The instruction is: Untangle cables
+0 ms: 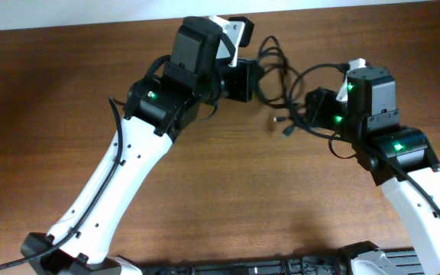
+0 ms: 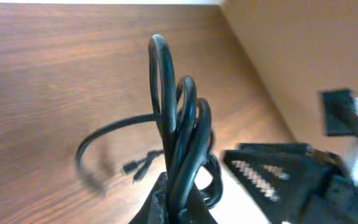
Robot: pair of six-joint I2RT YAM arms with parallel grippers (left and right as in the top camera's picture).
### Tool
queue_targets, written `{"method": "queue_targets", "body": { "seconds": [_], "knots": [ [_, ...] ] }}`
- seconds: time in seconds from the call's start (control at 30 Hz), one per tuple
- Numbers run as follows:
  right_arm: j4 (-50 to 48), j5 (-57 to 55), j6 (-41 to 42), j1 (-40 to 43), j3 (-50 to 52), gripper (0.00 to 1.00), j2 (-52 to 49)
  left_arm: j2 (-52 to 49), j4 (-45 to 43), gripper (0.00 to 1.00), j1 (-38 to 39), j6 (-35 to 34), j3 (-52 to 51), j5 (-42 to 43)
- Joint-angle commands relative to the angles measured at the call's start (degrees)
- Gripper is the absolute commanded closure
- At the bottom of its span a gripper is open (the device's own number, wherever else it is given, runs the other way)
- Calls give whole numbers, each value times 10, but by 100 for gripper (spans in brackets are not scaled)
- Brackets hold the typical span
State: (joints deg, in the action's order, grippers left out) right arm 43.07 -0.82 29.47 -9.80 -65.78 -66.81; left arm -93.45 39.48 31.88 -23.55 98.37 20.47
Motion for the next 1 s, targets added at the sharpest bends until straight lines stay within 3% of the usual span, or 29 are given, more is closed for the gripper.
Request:
{"method": "queue_targets", "body": {
  "seconds": [0.0, 0.2, 0.37, 0.57, 0.8, 0.97],
  "knots": [
    [3, -62, 15, 5, 0, 50, 6, 15, 0, 100, -10, 5, 11, -48],
    [1, -55, 9, 5, 0, 48, 7, 15, 0, 100, -10, 5, 11, -52],
    [-21, 12, -96, 5, 0, 46, 17, 15, 3, 100, -10, 14, 11, -45],
    [-56, 181, -235, 5, 0, 44, 29, 15, 2, 100, -10, 116, 11, 72],
    [-65, 204, -236, 5, 0, 44, 29, 15, 2, 100, -10, 219, 11, 225],
    [-72, 219, -237, 5, 0, 45, 29, 15, 3, 100, -9, 219, 11, 235]
  ]
}}
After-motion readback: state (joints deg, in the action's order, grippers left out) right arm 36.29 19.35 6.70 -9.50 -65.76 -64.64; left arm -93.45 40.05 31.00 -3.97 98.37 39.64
